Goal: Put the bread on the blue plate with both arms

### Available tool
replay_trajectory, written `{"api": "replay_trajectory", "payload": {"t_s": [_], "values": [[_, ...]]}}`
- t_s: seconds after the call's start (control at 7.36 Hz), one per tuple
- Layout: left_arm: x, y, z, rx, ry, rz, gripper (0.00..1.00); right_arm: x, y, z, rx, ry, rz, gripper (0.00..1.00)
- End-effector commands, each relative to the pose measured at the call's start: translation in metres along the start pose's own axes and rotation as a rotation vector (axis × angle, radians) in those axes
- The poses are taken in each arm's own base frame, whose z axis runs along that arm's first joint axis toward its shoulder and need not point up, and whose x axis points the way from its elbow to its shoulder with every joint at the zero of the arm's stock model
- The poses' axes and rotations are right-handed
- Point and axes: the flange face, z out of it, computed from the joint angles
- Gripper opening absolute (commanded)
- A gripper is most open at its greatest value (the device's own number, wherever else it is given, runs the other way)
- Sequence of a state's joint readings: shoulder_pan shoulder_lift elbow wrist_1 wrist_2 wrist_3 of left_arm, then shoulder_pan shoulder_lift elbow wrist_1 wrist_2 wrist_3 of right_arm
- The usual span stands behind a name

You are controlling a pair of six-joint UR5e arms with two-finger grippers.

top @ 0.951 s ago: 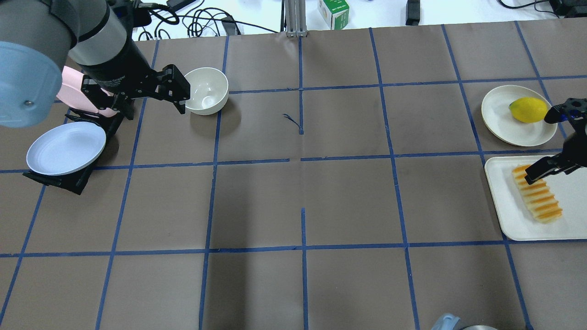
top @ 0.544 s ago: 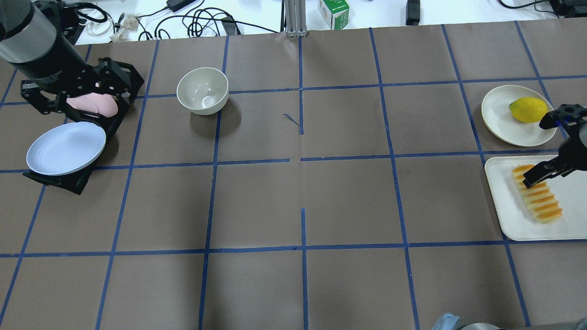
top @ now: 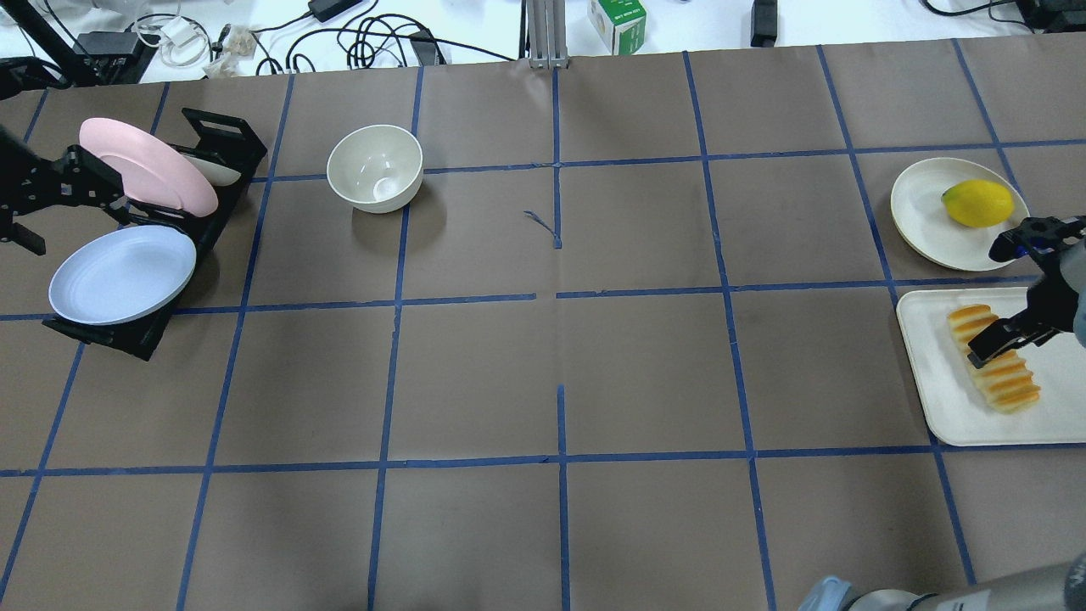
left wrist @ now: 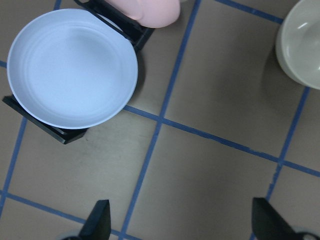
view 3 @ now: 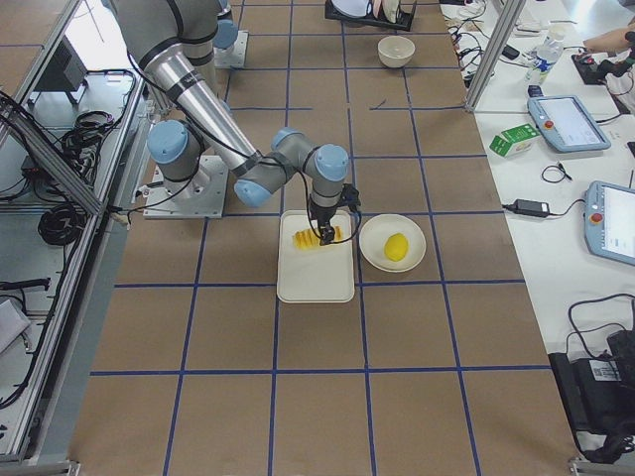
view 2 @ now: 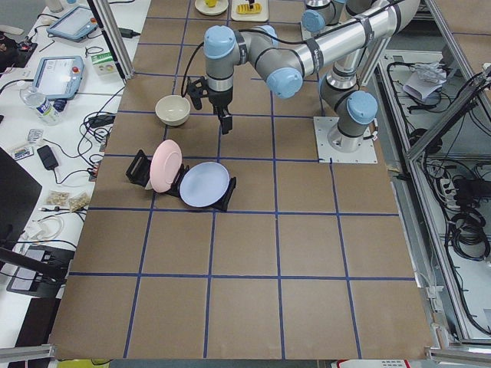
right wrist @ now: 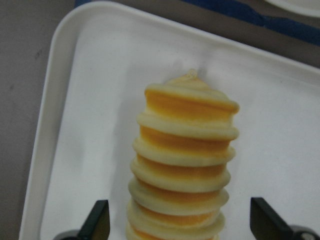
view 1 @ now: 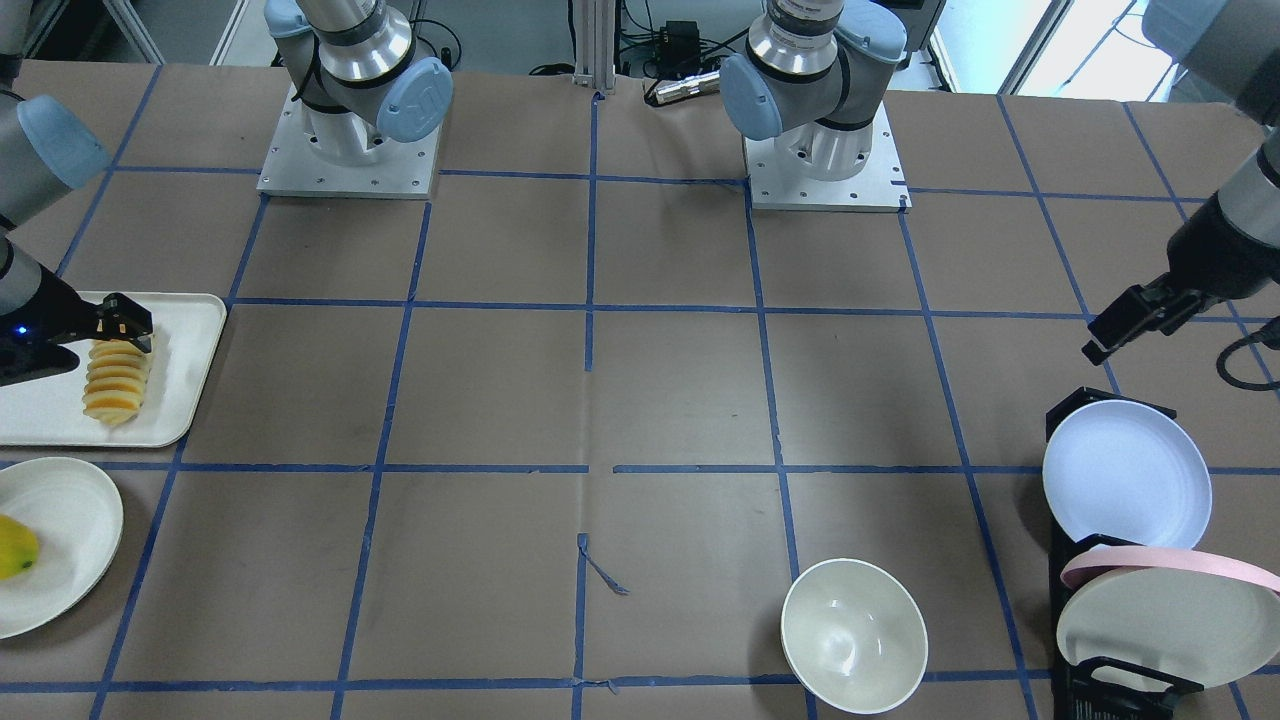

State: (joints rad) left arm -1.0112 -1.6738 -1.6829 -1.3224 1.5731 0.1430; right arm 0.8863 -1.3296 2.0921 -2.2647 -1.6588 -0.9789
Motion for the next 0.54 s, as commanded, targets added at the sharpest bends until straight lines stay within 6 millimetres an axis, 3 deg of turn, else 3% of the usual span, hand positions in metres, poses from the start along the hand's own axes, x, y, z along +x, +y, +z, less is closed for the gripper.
{"api": "replay_trajectory", "payload": {"t_s": [0.0, 0.14, 0.27, 0.41], "values": [[-0.084, -0.036, 0.062, -0.022, 0.006, -0.102, 1.0, 0.004, 0.002, 0.008, -0.009, -0.014, 0.005, 1.0], [-0.097, -0.057, 0.091, 0.0, 0.0, -0.105, 1.0, 0.004, 0.002, 0.009, -0.009, -0.016, 0.004, 1.0], [-0.106, -0.073, 0.107, -0.002, -0.002, -0.106, 1.0, 0.004, 0.002, 0.01, -0.008, -0.02, 0.004, 1.0], [-0.127, -0.081, 0.126, -0.036, -0.002, -0.132, 1.0, 0.005, 0.001, 0.014, -0.012, -0.026, 0.007, 1.0]]}}
